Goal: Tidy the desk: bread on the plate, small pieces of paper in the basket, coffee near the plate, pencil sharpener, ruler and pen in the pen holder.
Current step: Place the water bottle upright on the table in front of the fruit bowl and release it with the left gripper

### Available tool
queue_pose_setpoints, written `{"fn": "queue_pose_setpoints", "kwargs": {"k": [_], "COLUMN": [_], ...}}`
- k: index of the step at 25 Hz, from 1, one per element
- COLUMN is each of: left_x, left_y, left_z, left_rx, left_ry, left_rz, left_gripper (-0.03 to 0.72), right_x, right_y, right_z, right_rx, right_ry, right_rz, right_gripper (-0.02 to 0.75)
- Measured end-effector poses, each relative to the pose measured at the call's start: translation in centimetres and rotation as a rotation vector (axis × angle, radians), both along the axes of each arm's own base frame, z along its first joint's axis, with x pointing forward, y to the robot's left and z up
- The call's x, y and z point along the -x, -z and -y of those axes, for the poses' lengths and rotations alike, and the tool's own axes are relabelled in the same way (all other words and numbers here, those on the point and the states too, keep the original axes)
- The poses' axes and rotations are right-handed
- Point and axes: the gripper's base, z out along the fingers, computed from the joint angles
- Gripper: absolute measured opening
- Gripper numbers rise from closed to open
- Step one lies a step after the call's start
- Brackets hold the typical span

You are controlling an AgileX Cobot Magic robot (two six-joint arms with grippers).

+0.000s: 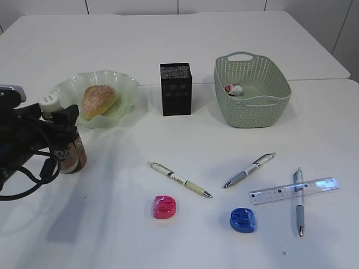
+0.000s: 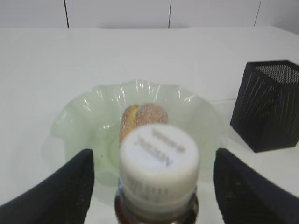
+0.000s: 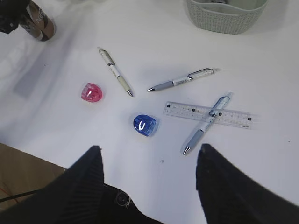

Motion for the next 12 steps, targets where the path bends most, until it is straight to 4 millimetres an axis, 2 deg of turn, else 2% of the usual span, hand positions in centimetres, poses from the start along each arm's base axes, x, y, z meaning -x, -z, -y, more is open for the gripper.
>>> {"fn": "queue_pose_setpoints", "kwargs": {"k": [7,12], "left_x": [0.4,0.7], "left_y": [-3.7,-5.6], "left_z": [-0.1,-0.2], "left_rx": [0.041,0.058], "left_ry": [-0.004,0.001], "left_rz": [0.118,0.167], "left_gripper": [0.568,0.568], "right_x": [0.0,0.0], "right_y": [0.0,0.0], "right_z": [0.0,0.0], "right_rx": [-0.001,-0.002], "right_ry": [0.0,-0.001], "right_rz": [0.0,0.0], "right_gripper": [0.493,0.493]}}
